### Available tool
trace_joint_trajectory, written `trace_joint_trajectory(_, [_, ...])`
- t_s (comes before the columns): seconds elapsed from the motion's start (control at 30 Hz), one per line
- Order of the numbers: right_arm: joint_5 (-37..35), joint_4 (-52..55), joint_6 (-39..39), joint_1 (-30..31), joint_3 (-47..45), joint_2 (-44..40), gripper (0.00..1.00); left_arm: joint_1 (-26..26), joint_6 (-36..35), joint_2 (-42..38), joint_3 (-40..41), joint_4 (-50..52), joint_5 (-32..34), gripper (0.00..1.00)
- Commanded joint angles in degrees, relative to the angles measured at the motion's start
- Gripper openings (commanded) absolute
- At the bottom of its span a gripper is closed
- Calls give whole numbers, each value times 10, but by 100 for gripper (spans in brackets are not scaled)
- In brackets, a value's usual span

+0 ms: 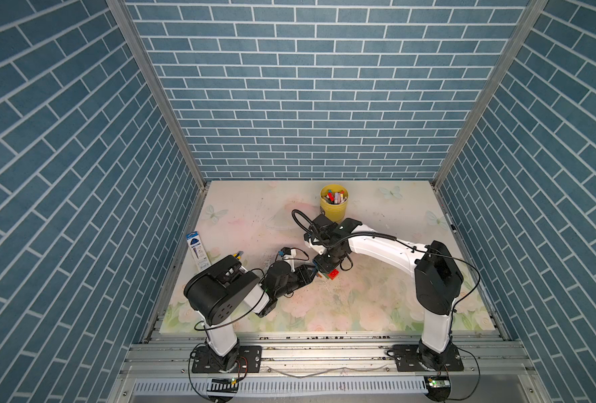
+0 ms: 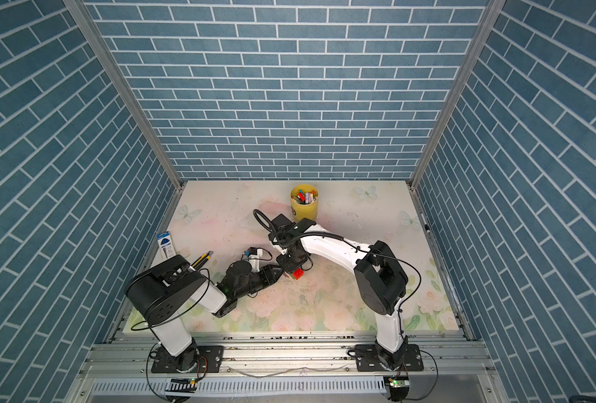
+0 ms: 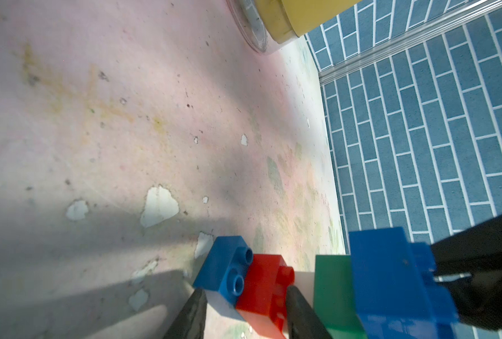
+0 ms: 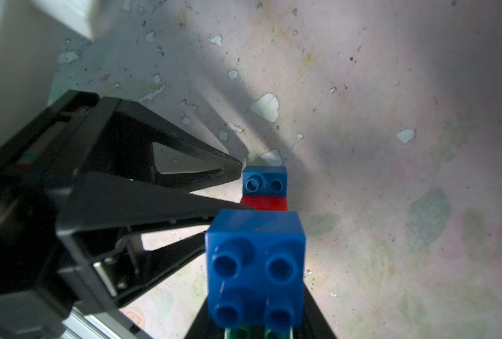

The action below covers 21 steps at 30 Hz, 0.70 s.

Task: Assemble the letter y with lego
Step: Assemble the lego brick with the lego brick.

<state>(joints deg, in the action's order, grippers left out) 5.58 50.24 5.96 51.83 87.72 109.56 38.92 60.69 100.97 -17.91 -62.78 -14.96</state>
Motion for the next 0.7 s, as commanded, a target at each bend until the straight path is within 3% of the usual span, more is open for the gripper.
trace_joint_trajectory(0.0, [-1,6,-7,-3,-10,9,20,-3,-12,21,22,145,29,49])
trace_joint_trajectory(0.67, [5,3,-2,-4,-12,-1,20,-30,-22,-61,62,161,53,57])
